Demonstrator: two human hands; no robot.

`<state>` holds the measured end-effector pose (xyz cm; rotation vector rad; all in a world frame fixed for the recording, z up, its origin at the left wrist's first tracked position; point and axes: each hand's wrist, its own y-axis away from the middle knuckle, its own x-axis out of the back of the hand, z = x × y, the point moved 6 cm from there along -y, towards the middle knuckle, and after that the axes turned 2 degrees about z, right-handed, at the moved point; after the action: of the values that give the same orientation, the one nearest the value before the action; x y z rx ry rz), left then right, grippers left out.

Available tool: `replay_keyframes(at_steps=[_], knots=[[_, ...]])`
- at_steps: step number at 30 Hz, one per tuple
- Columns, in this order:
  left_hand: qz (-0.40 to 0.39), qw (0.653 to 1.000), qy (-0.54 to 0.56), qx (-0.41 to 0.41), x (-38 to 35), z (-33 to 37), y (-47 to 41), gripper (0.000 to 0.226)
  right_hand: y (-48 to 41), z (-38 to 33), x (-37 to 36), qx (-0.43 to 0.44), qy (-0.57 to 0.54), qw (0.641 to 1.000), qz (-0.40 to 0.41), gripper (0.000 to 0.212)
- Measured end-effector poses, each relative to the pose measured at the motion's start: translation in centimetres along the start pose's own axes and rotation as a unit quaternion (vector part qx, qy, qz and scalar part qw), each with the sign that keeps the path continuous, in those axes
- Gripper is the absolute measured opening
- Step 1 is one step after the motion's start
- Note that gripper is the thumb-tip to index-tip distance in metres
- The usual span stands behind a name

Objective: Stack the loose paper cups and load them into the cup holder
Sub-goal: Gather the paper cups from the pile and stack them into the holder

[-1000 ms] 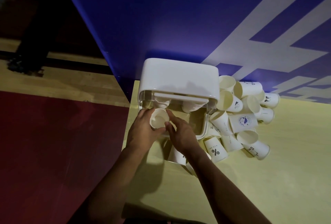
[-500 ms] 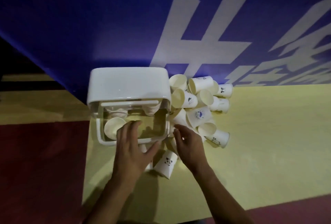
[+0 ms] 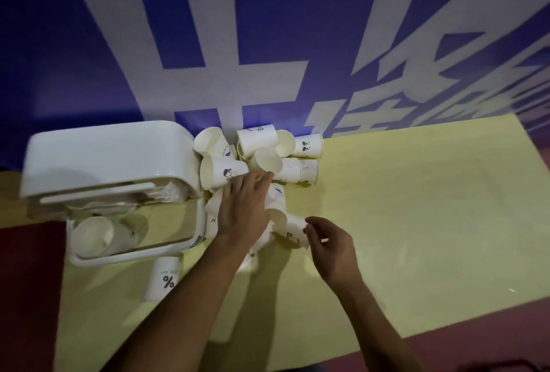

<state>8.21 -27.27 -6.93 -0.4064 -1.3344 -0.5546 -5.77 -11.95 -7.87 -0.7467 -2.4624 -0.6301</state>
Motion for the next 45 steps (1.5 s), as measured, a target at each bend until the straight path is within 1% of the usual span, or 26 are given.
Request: replay_keyframes(at_steps=[2,4,7,9,10,11,14,16,18,20,21,23,24,27,29,31,33,37,39,43,45], knots=[[0.015,0.999,-0.029,0.006,-0.4,0.2,-0.2,0.083,-1.1,0.5,0.5,0.002,0.01,1.0,-0.014,0.018],[0.025,0.999,-0.03,0.008,-0.1,0.4,-0.4,0.081,-2.4,0.6,1.0,0.015,0.018,0.999,-0.028,0.019],[0.045,0.997,0.057,0.028,1.9,0.5,0.0,0.078,-4.7,0.3,1.6,0.028,0.014,0.999,-0.031,0.018],[0.07,0.984,0.149,0.074,3.6,0.3,0.7,0.074,-6.4,-0.1,1.9,0.034,0.016,0.999,-0.033,0.018],[0.092,0.968,0.206,0.111,4.5,0.0,1.2,0.07,-7.2,-0.3,2.0,0.036,0.021,0.999,-0.035,0.019],[0.118,0.945,0.264,0.155,5.2,-0.5,1.8,0.065,-8.0,-0.5,2.0,0.038,0.026,0.998,-0.037,0.021],[0.176,0.852,0.394,0.296,6.1,-1.9,3.6,0.05,-9.9,-1.5,1.3,0.054,0.04,0.996,-0.061,0.029],[0.192,0.782,0.475,0.355,5.5,-2.3,4.3,0.043,-10.5,-2.4,0.1,0.07,0.055,0.992,-0.093,0.045],[0.206,0.72,0.544,0.377,4.8,-2.4,4.7,0.042,-10.9,-3.5,-1.4,0.082,0.072,0.987,-0.121,0.065],[0.205,0.683,0.579,0.395,4.1,-2.5,4.8,0.046,-11.5,-4.9,-2.9,0.105,0.079,0.982,-0.135,0.081],[0.199,0.667,0.592,0.405,3.7,-2.5,4.9,0.049,-11.8,-5.7,-3.7,0.117,0.078,0.98,-0.139,0.086],[0.185,0.641,0.616,0.419,3.0,-2.7,4.9,0.052,-12.4,-6.9,-5.2,0.129,0.084,0.977,-0.145,0.088],[0.177,0.633,0.627,0.418,2.7,-2.8,4.9,0.056,-12.7,-7.3,-5.8,0.133,0.091,0.976,-0.148,0.088],[0.147,0.626,0.652,0.403,2.4,-2.9,4.8,0.073,-13.1,-7.7,-6.9,0.15,0.103,0.972,-0.145,0.08],[0.14,0.617,0.664,0.399,2.5,-3.1,4.7,0.075,-13.2,-7.7,-7.0,0.158,0.104,0.972,-0.138,0.076],[0.135,0.615,0.67,0.394,2.7,-3.2,4.7,0.07,-13.0,-7.5,-6.9,0.162,0.095,0.973,-0.133,0.073],[0.125,0.627,0.671,0.376,2.9,-3.1,4.8,0.068,-12.7,-7.6,-6.3,0.159,0.073,0.976,-0.126,0.072],[0.091,0.673,0.661,0.318,3.7,-3.1,4.8,0.084,-11.3,-8.6,-4.1,0.168,0.019,0.98,-0.102,0.071],[0.082,0.691,0.657,0.292,4.2,-3.2,4.9,0.087,-10.3,-9.2,-2.8,0.171,0.001,0.982,-0.082,0.068],[0.09,0.706,0.654,0.256,5.0,-3.8,5.5,0.075,-8.2,-9.9,-1.3,0.169,-0.035,0.983,-0.061,0.063],[0.103,0.704,0.656,0.249,5.5,-4.5,6.3,0.068,-6.9,-10.4,-1.1,0.174,-0.052,0.982,-0.054,0.06]])
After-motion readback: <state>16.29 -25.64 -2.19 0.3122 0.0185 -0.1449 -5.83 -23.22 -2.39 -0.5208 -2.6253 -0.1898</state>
